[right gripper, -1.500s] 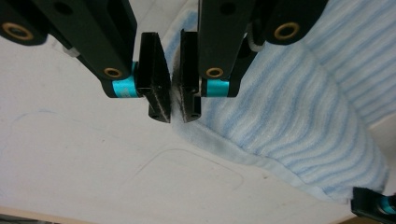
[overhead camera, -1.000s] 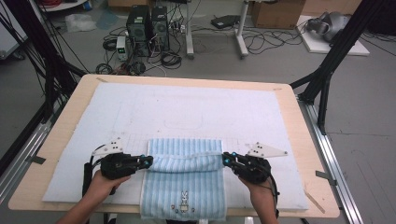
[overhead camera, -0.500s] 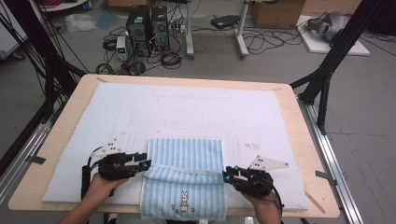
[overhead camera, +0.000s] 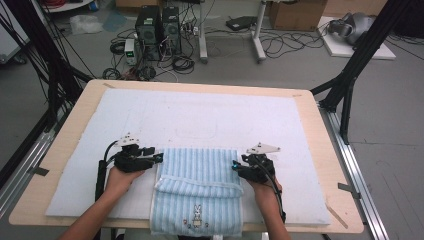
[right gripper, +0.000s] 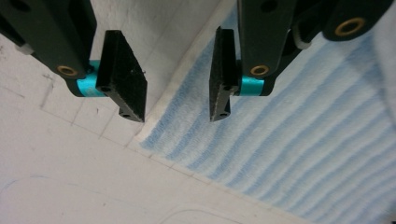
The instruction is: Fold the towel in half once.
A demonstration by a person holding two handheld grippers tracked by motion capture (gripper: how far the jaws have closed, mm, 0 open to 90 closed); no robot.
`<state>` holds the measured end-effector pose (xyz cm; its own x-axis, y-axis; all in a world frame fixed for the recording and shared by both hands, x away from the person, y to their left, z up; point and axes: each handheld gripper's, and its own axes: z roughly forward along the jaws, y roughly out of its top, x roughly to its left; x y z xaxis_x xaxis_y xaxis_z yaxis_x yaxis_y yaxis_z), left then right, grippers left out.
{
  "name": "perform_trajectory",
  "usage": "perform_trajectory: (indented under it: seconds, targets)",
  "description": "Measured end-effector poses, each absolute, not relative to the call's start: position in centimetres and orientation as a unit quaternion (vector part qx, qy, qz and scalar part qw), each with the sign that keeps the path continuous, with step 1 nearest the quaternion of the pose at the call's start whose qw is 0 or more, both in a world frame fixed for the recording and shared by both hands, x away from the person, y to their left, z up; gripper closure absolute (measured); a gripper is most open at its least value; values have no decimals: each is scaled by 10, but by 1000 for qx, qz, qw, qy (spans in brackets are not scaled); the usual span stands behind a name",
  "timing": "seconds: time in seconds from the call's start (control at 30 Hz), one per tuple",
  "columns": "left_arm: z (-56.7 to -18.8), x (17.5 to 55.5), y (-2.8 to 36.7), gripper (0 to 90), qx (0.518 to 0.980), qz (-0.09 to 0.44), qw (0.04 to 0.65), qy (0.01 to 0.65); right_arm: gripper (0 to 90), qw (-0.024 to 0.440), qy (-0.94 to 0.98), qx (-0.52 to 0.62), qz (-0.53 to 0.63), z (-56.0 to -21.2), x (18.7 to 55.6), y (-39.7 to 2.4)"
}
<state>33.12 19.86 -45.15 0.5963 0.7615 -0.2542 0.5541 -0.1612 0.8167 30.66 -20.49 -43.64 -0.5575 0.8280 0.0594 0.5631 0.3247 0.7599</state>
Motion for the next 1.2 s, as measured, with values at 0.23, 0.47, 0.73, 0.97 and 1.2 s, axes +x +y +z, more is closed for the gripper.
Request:
perform_trajectory:
  seconds: [0.23, 0.47, 0.73, 0.97, 1.2]
  targets:
    - [-452, 330, 192, 422, 775, 116, 459, 419, 451, 183, 808, 428, 361, -446, 306, -196]
    - [-452, 326, 177, 312, 811, 147, 415, 385, 368, 177, 800, 442, 366, -450, 308, -200]
    - [-452, 327, 182, 597, 793, 149, 425, 411, 759, 151, 814, 408, 383, -448, 305, -195]
    - [-452, 327, 182, 846, 799, 135, 433, 394, 821, 136, 810, 411, 397, -450, 306, -195]
    - [-452, 337, 183, 853, 794, 114, 443, 401, 824, 138, 807, 412, 400, -450, 310, -194]
